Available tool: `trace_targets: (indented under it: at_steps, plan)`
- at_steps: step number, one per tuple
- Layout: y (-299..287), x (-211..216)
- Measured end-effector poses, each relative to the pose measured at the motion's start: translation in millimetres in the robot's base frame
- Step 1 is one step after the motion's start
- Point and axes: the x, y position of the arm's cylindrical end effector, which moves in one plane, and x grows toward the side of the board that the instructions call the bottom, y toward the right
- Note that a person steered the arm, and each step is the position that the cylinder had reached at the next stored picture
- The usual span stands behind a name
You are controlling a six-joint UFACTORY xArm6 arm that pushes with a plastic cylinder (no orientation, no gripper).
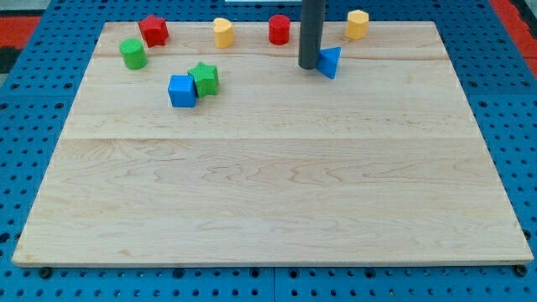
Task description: Move the green star below the red circle
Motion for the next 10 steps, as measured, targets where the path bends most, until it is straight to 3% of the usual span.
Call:
trace_targets:
  at_steps: [3,4,6,7,10]
  plan:
    - [53,-8]
    - [6,2]
    - [-131,84]
    - [-222,55]
    - [-178,31]
